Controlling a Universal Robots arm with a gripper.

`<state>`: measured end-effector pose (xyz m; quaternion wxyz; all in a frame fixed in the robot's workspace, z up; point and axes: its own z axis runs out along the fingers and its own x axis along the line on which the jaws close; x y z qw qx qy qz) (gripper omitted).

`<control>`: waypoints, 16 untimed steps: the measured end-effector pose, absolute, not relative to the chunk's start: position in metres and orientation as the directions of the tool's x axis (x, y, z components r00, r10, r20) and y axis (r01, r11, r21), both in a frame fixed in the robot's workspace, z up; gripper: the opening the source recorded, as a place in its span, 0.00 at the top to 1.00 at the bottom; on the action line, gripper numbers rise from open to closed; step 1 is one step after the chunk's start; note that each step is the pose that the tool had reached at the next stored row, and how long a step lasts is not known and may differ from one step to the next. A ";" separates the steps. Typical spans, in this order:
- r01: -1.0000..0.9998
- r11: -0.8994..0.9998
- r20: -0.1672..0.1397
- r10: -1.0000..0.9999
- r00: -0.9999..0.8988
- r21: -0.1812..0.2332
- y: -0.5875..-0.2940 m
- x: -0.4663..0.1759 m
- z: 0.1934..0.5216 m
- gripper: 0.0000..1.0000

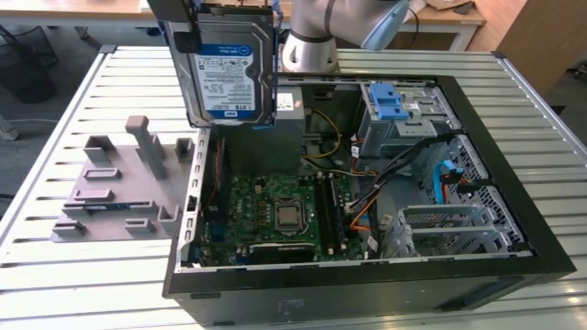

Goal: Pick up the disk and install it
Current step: 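Pick up the disk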

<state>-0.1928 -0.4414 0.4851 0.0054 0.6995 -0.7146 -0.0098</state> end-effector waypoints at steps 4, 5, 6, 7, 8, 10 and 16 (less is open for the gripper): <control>-1.000 0.021 -0.006 -1.000 -0.021 0.022 -0.443 -0.187 0.485 0.64; -1.000 0.021 -0.006 -1.000 -0.021 0.022 -0.444 -0.185 0.485 0.64; -1.000 0.021 -0.006 -1.000 -0.021 0.022 -0.444 -0.184 0.485 0.64; -1.000 0.021 -0.006 -1.000 -0.021 0.022 -0.444 -0.182 0.485 0.64; -1.000 0.021 -0.006 -1.000 -0.021 0.022 -0.444 -0.181 0.485 0.64; -1.000 0.021 -0.006 -1.000 -0.021 0.022 -0.445 -0.177 0.485 0.64; -1.000 0.021 -0.006 -1.000 -0.021 0.022 -0.445 -0.166 0.485 0.64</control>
